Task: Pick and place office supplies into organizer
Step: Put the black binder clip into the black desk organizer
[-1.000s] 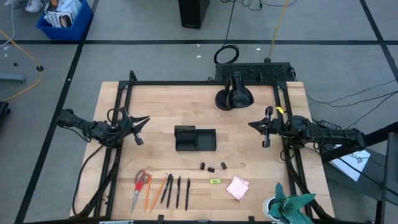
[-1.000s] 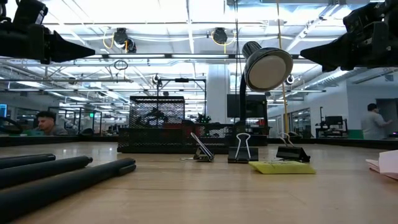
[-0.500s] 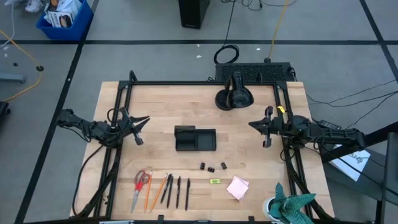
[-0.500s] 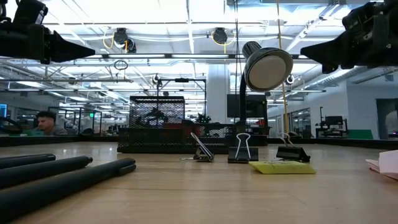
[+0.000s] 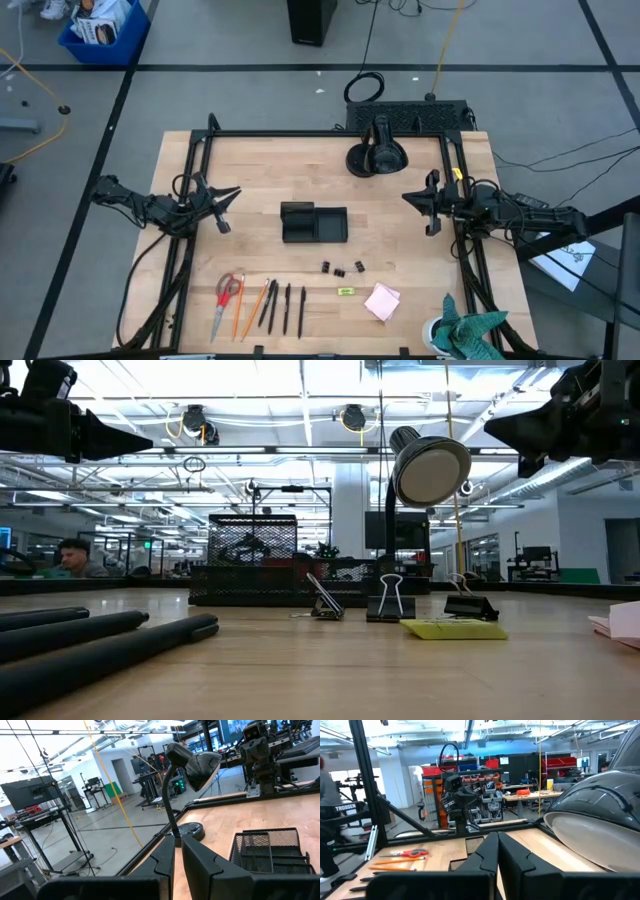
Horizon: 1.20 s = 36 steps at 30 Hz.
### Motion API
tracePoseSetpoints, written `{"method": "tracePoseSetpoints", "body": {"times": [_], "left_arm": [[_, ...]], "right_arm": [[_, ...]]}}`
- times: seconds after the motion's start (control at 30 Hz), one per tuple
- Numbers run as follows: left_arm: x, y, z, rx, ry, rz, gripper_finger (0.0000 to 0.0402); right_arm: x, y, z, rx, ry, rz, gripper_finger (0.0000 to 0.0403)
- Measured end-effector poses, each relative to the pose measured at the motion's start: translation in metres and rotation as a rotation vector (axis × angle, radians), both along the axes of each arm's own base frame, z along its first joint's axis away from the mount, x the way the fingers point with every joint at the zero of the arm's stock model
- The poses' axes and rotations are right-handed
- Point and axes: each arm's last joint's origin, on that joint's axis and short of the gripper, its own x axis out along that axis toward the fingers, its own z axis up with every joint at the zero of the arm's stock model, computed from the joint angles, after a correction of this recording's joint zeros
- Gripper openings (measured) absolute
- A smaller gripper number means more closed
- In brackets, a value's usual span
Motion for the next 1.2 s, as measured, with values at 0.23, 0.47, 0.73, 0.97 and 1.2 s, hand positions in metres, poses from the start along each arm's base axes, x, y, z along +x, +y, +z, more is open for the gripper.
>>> {"method": "tracePoseSetpoints", "body": {"times": [0.23,0.47,0.73,0.97,1.2], "left_arm": [[0.001,-0.001,0.000,-0.124,-0.063,-0.058,0.0042],[0.001,-0.002,0.000,-0.305,-0.146,-0.100,0.0042],[0.001,-0.002,0.000,-0.277,-0.132,-0.096,0.0042],[0.001,-0.002,0.000,-0.187,-0.093,-0.088,0.0042],[0.001,-0.002,0.000,-0.181,-0.091,-0.087,0.0042]], "right_arm": [[0.000,0.000,0.001,0.002,-0.013,-0.003,0.0004],[0.000,0.000,0.001,0.002,-0.012,0.001,0.0004],[-0.002,0.002,0.010,-0.077,-0.088,0.021,0.0004],[0.012,0.019,0.018,-0.037,0.087,0.161,0.0035],[0.036,0.051,0.035,-0.090,0.255,0.296,0.0115]]}}
